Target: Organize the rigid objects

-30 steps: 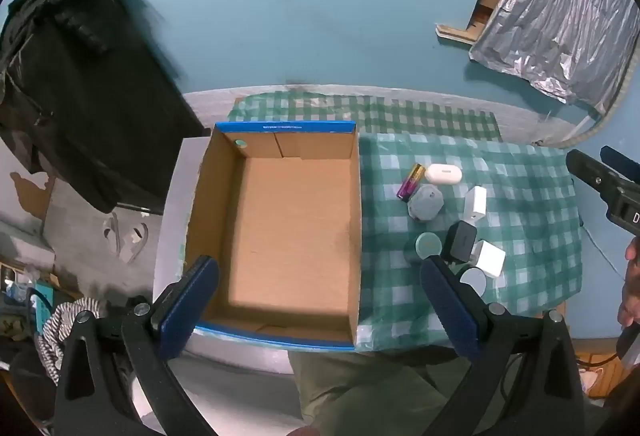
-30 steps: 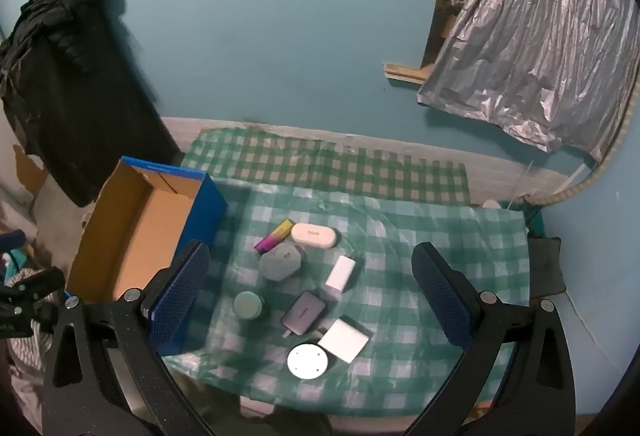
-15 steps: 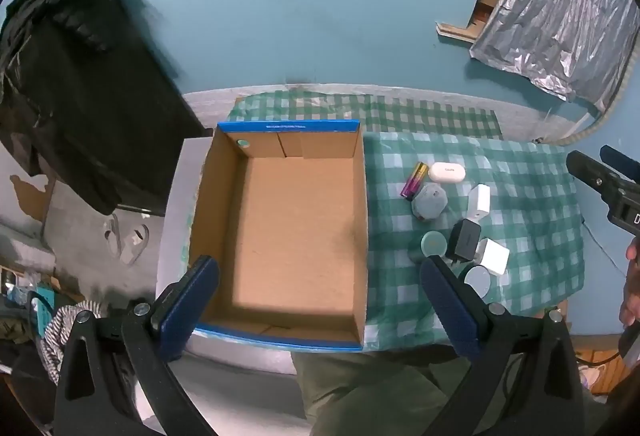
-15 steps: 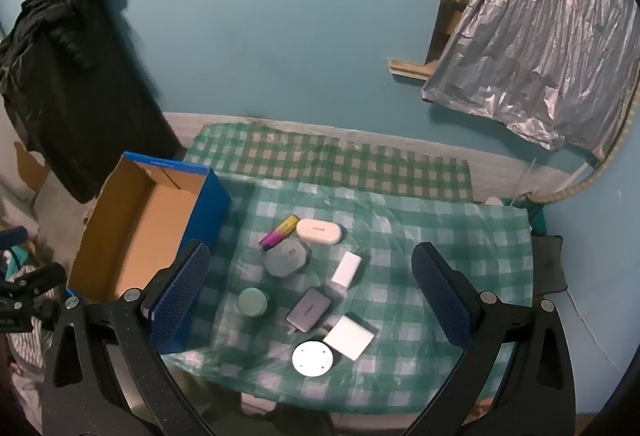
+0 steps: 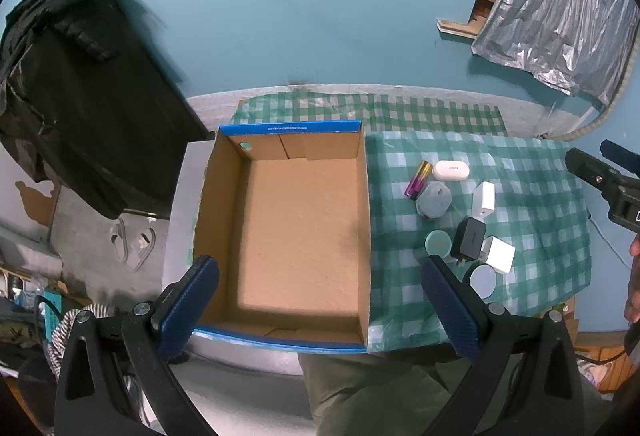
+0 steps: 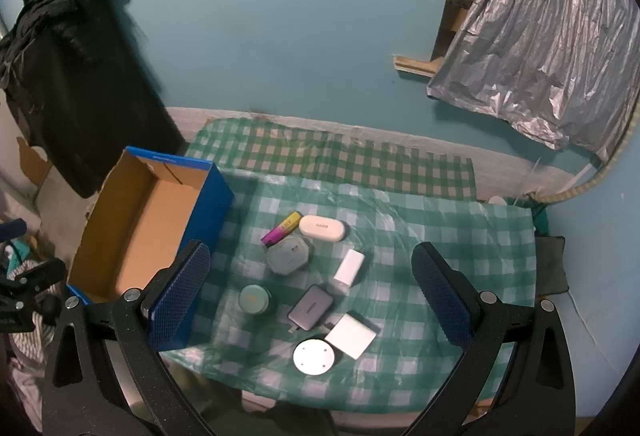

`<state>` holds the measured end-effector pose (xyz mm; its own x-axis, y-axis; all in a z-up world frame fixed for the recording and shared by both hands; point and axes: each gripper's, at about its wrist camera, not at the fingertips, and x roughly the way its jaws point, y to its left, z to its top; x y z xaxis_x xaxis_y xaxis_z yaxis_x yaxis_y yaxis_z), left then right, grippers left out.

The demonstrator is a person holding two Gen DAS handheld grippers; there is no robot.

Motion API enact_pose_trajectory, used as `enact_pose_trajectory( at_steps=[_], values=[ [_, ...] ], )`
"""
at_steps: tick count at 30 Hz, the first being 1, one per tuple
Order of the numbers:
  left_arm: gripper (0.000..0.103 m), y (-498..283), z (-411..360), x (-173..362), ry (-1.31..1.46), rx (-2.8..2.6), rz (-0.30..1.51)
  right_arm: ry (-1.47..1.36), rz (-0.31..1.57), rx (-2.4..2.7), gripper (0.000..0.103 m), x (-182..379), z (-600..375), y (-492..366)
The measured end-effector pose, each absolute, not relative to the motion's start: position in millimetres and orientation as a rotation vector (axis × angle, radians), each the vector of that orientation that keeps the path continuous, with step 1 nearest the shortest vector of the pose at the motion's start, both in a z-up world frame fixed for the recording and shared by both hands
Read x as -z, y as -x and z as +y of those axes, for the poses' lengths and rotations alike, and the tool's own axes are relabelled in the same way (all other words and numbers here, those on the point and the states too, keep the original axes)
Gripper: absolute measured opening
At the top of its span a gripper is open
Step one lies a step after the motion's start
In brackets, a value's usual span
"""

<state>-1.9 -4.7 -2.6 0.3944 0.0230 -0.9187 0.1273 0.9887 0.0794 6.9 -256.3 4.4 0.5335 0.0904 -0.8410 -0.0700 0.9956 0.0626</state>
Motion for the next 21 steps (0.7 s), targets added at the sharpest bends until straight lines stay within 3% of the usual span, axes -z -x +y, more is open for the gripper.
enact_pose_trajectory(
  at_steps=[21],
  values=[
    [0.102, 3.3, -11.8, 5.3, -0.155, 0.080, 1.182, -0.020, 1.020, -0.107, 0.101, -3.0, -257.5, -9.6]
  ],
)
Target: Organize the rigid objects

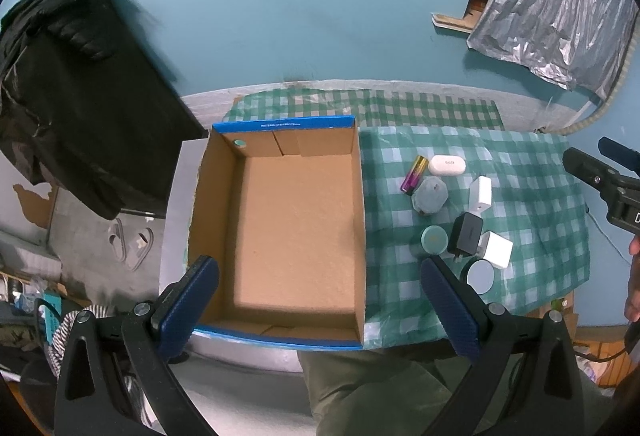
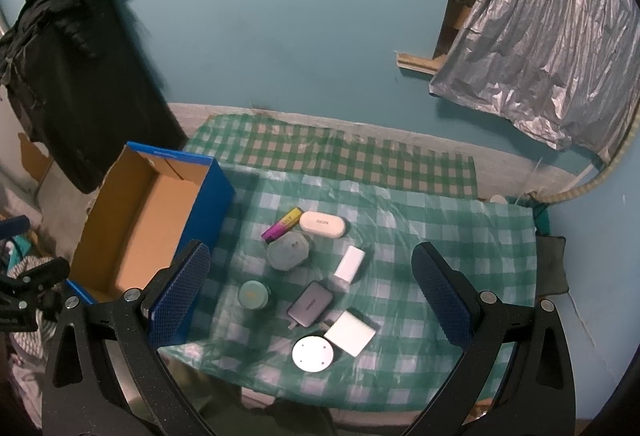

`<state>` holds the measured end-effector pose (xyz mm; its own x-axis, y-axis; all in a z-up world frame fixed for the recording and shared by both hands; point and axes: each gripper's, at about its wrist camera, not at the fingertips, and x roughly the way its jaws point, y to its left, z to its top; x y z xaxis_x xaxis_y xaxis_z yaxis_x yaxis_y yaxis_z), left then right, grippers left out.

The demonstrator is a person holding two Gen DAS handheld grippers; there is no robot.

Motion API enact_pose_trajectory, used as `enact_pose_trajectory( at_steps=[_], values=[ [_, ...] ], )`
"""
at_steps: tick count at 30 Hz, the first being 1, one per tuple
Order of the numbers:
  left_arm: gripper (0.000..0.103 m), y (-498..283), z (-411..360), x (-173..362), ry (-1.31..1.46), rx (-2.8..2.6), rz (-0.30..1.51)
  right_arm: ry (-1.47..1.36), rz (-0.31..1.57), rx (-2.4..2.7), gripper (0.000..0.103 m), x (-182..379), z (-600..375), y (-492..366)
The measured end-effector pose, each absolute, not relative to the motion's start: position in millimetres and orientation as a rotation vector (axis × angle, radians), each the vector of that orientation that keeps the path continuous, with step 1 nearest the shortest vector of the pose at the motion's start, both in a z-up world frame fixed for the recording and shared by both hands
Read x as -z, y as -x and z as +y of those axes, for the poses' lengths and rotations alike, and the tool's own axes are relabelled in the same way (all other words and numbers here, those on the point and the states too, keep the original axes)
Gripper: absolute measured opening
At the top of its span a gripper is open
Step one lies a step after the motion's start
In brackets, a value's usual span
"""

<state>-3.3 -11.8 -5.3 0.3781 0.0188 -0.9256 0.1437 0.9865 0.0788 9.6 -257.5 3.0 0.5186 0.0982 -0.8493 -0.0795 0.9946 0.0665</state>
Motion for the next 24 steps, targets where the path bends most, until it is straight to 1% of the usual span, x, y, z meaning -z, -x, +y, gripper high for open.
enact_pose_trajectory(
  at_steps=[24],
  values=[
    [0.102, 10, -9, 5, -0.136, 0.094, 1.190, -0.017, 1.021, -0.107, 0.101, 1, -257, 2]
  ],
)
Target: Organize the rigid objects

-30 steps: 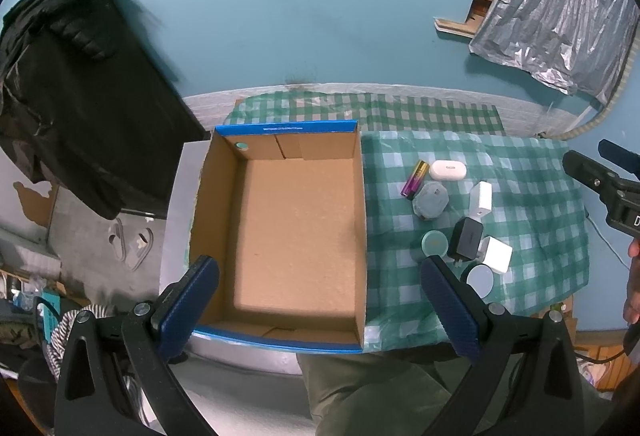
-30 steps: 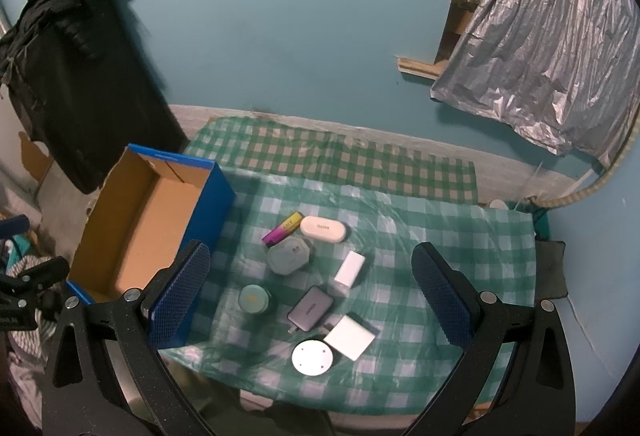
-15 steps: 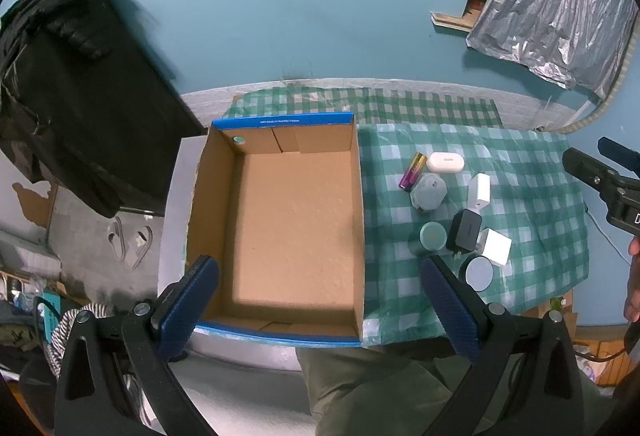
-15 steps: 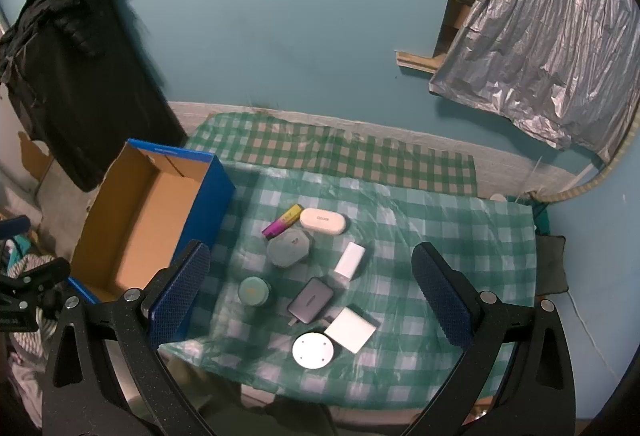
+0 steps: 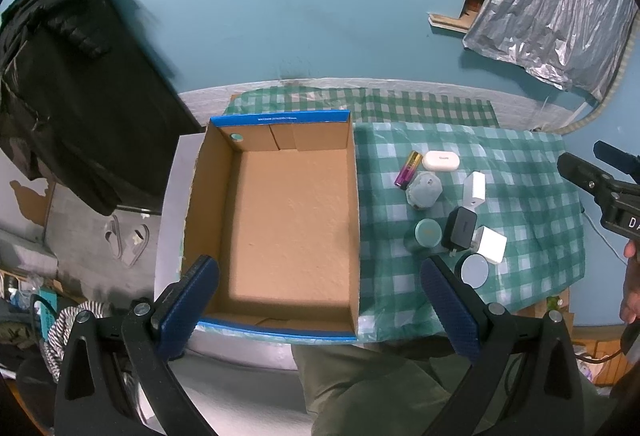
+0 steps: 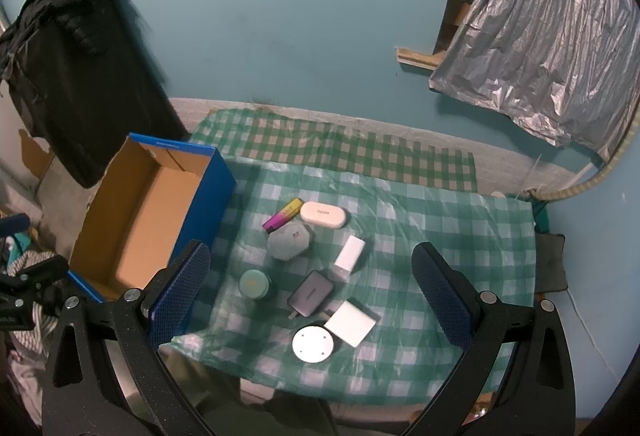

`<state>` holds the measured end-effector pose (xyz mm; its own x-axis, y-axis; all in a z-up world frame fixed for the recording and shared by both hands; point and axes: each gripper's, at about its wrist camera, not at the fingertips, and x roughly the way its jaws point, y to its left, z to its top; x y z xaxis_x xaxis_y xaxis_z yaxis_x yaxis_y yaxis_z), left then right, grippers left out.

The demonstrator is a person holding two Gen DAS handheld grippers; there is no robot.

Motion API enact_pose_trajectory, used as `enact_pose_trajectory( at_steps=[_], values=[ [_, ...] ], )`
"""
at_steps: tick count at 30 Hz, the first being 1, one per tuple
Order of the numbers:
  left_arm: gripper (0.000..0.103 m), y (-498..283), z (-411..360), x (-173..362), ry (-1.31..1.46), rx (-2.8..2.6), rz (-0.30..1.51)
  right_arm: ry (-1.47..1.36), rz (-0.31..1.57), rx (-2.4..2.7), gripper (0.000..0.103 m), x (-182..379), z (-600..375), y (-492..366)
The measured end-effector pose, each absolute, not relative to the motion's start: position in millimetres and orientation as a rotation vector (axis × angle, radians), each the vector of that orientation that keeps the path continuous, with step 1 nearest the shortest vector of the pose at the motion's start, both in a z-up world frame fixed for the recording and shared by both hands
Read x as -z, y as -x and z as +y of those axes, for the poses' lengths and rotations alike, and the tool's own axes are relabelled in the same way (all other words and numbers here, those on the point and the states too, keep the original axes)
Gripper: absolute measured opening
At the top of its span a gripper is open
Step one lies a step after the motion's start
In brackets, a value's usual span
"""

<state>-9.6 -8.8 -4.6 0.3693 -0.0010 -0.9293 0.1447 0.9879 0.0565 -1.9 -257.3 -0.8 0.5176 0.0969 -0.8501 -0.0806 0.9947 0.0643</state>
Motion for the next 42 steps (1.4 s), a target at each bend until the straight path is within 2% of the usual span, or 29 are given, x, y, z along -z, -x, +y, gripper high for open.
enact_pose_trajectory(
  at_steps=[29, 42],
  values=[
    [0.102, -2, 11, 13, -0.135, 0.082, 1.205, -0.019, 1.035, -0.110, 0.101, 4, -253, 0],
    [0.101, -22, 90, 49, -0.170, -0.015, 1.252, -0.102, 1.177, -0.089, 0.101, 54, -286, -43]
  ],
)
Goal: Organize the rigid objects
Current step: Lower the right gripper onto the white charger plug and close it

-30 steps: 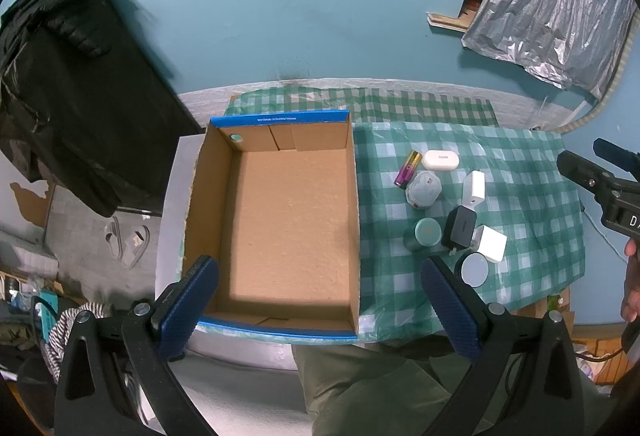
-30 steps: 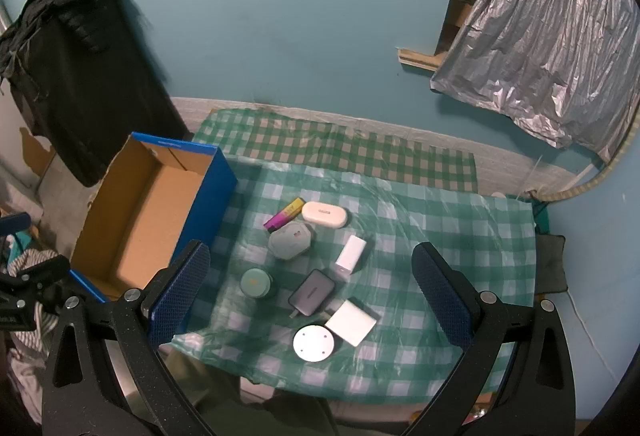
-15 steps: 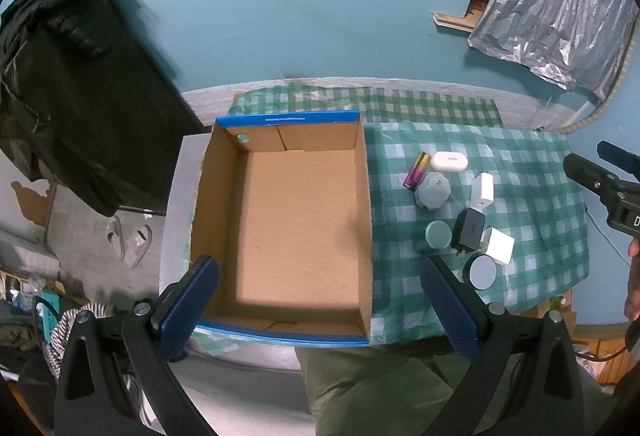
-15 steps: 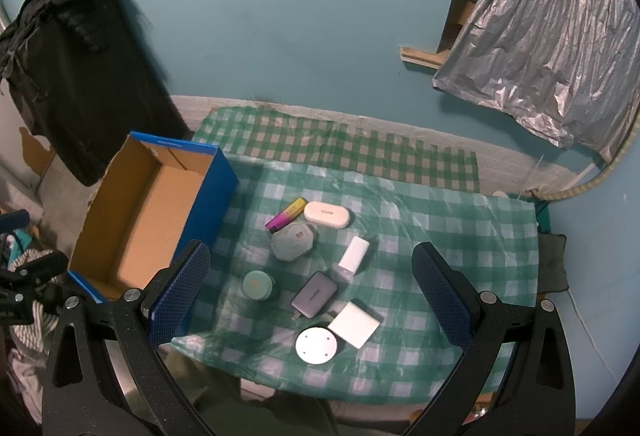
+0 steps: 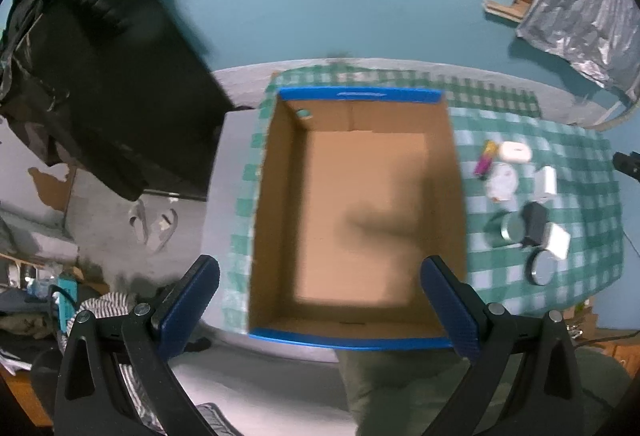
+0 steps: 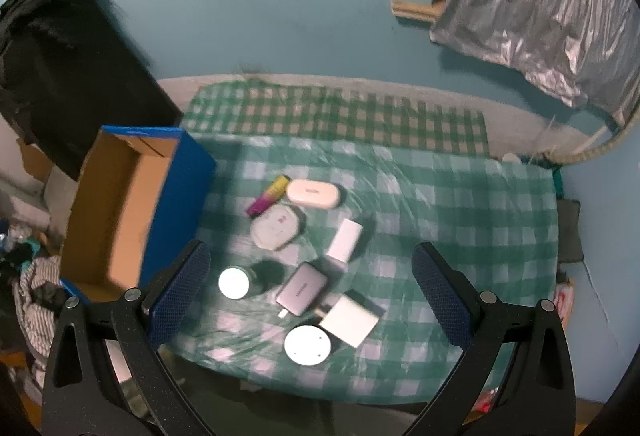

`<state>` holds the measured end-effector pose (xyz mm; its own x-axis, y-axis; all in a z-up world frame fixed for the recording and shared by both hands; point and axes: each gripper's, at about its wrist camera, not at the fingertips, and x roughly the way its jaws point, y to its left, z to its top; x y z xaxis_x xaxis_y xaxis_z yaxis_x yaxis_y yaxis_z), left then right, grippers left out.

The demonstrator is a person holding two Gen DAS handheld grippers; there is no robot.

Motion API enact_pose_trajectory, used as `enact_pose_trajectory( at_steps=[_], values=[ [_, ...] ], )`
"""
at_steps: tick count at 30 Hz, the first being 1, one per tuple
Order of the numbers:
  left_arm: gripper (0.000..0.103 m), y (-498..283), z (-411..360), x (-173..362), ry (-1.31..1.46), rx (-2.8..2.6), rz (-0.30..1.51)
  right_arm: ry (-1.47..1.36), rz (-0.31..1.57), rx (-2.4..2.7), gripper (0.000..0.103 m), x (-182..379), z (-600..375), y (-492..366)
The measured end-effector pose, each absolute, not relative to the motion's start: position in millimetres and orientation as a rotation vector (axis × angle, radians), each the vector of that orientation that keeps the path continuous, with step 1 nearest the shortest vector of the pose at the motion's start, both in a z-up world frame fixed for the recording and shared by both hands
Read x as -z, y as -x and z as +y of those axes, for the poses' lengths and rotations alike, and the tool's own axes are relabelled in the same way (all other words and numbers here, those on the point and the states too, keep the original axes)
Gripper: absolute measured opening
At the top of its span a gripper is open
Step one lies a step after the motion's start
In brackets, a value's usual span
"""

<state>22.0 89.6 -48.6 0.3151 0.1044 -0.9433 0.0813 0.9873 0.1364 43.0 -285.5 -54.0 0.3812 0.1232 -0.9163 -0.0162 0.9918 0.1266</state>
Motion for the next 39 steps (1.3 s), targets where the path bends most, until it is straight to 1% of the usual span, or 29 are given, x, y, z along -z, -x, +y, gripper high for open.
enact_pose_trajectory(
  at_steps=[9, 19, 22, 24, 26, 27, 29, 31, 33, 34, 36, 38, 39],
  values=[
    [0.101, -35, 130, 76, -0.153, -0.044, 1.312, -0.174, 1.270, -0.016, 0.101, 98, -312, -65],
    [0.101, -49, 157, 118, -0.149, -0.031, 1.401, -0.202, 1.339, 0.007, 0.095, 150, -312, -80],
    [0.101, -51, 161, 132, -0.161, -0.031, 1.426, -0.208, 1.353, 0.001, 0.090, 164, -308, -84],
    [0.096, -53, 164, 142, -0.167, -0.028, 1.446, -0.209, 1.356, -0.004, 0.089, 173, -307, -87],
    [0.088, -54, 163, 150, -0.172, -0.020, 1.462, -0.196, 1.374, 0.006, 0.087, 183, -305, -90],
    [0.086, -55, 163, 155, -0.177, -0.013, 1.468, -0.193, 1.379, 0.009, 0.086, 187, -304, -91],
    [0.080, -56, 163, 162, -0.190, -0.002, 1.479, -0.192, 1.386, 0.015, 0.083, 195, -303, -93],
    [0.078, -56, 163, 168, -0.199, 0.008, 1.485, -0.196, 1.394, 0.019, 0.082, 204, -303, -96],
    [0.072, -57, 164, 173, -0.205, 0.012, 1.494, -0.197, 1.406, 0.030, 0.081, 212, -303, -99],
    [0.067, -58, 166, 175, -0.197, 0.018, 1.494, -0.197, 1.411, 0.035, 0.080, 216, -303, -100],
    [0.064, -60, 169, 178, -0.179, 0.023, 1.501, -0.196, 1.428, 0.042, 0.079, 224, -303, -102],
    [0.056, -60, 171, 182, -0.163, 0.032, 1.510, -0.197, 1.439, 0.045, 0.075, 231, -303, -104],
    [0.055, -60, 171, 183, -0.163, 0.034, 1.510, -0.196, 1.446, 0.047, 0.074, 234, -303, -105]
  ],
)
